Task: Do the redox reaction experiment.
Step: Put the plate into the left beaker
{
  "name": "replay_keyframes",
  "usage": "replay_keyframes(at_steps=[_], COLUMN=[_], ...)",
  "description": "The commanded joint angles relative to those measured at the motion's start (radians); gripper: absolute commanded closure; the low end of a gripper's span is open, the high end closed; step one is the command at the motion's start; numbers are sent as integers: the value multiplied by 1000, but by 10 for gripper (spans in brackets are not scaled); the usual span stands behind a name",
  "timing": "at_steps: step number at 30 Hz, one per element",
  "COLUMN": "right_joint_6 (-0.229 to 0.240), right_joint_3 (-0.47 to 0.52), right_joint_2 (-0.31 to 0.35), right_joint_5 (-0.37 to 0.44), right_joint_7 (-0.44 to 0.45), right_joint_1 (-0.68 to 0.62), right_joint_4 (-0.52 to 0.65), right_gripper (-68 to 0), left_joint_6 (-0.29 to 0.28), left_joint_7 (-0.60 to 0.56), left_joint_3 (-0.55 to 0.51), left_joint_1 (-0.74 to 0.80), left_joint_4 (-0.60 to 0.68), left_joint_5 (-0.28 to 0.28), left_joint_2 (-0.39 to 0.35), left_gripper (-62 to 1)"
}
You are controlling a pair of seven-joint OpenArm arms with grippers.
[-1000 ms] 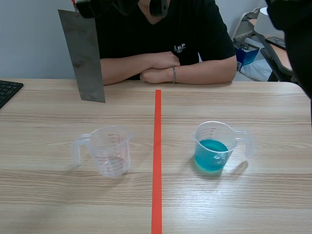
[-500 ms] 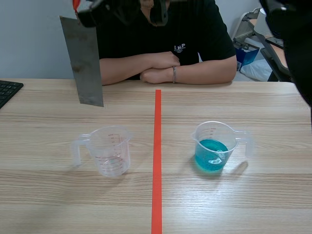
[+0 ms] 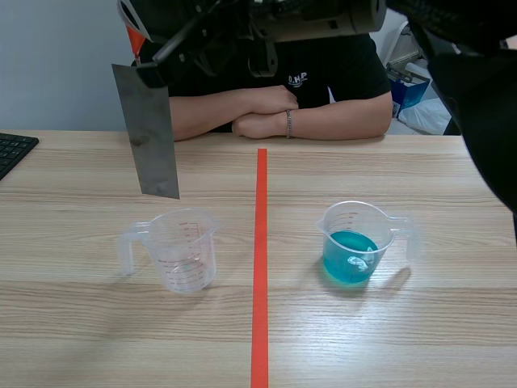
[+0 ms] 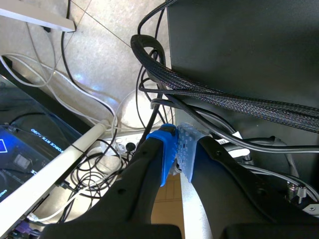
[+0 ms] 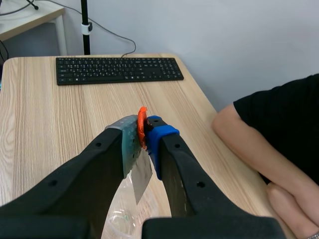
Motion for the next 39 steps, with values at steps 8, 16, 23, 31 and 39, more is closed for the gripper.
replay_keyframes(at_steps=[8,16,23,31,39], right_joint_6=[-3,1,1,1,5], right_joint_3=[-1,-32,-42,-55,-66], right_joint_2=[5,5,5,5,5], right_joint_5=[-14,-26,-42,-44,-68], right_joint_7=[51,58,62,61,76], right_joint_1=[16,17,14,13,-10], right_joint_4=[-56,-85,-105,-122,-135], right_gripper=[-7,-7,-7,-7,-7], left_joint_6=[-2,-2,-2,-2,-2], left_joint_7=[-6,-6,-6,-6,-6], left_joint_3=[1,1,1,1,1], left_joint_1=[10,10,10,10,10], left_joint_4=[13,13,13,13,13], left_joint_5=[-3,-3,-3,-3,-3], left_joint_2=[-1,-1,-1,-1,-1], left_gripper=[-27,-27,-27,-27,-27])
